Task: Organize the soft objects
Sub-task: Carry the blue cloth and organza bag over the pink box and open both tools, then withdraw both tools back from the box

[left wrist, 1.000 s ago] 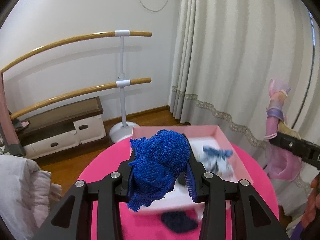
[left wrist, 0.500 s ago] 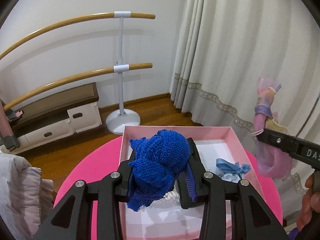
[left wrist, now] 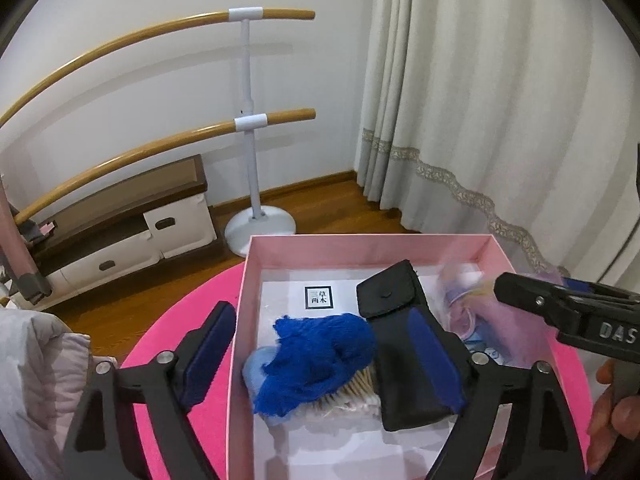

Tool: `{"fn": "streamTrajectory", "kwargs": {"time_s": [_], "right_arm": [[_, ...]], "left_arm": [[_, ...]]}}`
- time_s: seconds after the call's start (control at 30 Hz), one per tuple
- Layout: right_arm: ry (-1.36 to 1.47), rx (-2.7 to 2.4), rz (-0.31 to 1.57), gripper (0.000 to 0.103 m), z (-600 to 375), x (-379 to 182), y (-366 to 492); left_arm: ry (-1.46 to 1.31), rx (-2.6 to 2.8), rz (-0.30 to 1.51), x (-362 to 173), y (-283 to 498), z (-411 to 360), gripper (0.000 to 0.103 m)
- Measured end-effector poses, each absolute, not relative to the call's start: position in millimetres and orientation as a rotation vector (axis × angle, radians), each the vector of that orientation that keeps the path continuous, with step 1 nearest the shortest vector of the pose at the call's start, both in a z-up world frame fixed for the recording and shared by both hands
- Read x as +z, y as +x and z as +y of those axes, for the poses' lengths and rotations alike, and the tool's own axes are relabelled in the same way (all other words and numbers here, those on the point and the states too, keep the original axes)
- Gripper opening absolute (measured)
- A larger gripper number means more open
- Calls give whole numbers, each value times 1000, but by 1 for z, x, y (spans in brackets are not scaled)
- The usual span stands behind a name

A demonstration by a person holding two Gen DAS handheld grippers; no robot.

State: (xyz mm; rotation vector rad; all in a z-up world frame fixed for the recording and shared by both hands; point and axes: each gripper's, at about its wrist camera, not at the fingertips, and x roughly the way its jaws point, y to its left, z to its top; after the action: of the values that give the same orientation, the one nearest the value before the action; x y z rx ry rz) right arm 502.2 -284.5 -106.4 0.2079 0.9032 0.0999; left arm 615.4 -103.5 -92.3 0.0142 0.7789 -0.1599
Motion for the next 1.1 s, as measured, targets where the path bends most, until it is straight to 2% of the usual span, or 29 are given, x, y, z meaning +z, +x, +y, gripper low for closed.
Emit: {"fn": "streamTrajectory", "kwargs": {"time_s": [0.03,0.17,0.27,0.53,1.1], "right_arm": [[208,105,895,96,-285,-105,499],[243,110,837,103,-291,-92,481],[257,106,786,103,-294,-77,462],[255,92,652,103,-287,-43,382],[135,-47,405,103,-241,-15,213]], "left_arm": [[11,-160,778,-92,611,-103,87],[-10,-149,756,-89,593,-94,91],[-22,-148,730,-83,575,-87,91],[-43,-127,618,-64,496,-68,103],[46,-58,448,-54,299,-58,103]]}}
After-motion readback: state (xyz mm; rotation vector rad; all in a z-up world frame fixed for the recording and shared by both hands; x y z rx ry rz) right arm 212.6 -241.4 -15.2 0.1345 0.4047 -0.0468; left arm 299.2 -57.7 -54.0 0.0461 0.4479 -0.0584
